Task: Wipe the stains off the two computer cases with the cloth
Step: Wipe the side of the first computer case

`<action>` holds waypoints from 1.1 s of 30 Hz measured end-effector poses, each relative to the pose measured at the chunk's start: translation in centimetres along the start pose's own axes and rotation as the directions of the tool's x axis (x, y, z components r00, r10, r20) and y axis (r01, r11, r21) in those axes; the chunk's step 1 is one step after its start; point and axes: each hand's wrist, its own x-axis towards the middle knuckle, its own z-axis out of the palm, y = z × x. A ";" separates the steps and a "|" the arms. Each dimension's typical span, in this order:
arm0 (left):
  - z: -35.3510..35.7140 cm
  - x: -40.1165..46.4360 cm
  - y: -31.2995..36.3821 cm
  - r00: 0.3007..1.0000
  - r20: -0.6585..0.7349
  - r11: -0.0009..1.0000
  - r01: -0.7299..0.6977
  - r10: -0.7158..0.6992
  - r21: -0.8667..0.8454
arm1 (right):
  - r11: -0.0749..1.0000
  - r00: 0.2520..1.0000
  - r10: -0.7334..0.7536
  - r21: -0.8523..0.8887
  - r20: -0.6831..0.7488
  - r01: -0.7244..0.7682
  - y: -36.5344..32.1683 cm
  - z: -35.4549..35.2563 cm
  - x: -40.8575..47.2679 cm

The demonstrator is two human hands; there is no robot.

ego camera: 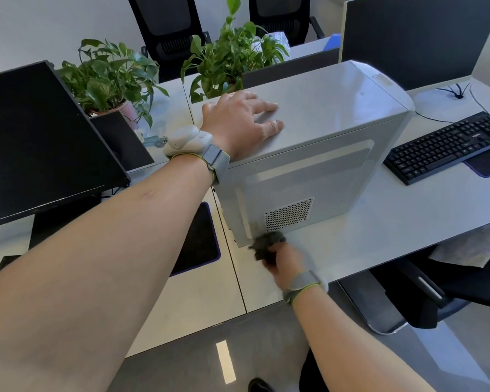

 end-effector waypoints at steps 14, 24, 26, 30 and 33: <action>-0.1 0.0 0.1 1.000 0.002 1.000 0.004 -0.004 0.014 | 0.936 0.948 -0.316 -0.149 0.041 0.318 -4.9 -4.2 -2.4; -0.2 -0.1 0.2 1.000 0.004 1.000 0.007 -0.007 0.007 | 0.951 0.975 -0.203 -0.219 0.086 0.218 -2.9 -2.6 -1.3; -0.1 -0.1 0.2 1.000 0.001 1.000 0.008 -0.008 0.006 | 0.958 0.958 -0.284 -0.057 -0.039 0.282 -3.7 -3.0 -1.6; -0.1 0.0 0.3 1.000 0.005 1.000 0.008 -0.008 0.005 | 0.891 0.877 -0.451 -0.030 -0.164 0.453 -5.5 -2.5 -2.3; -0.2 0.0 0.3 1.000 0.007 1.000 0.012 -0.012 0.006 | 0.923 0.942 -0.323 -0.189 0.087 0.334 -4.5 -1.4 -4.1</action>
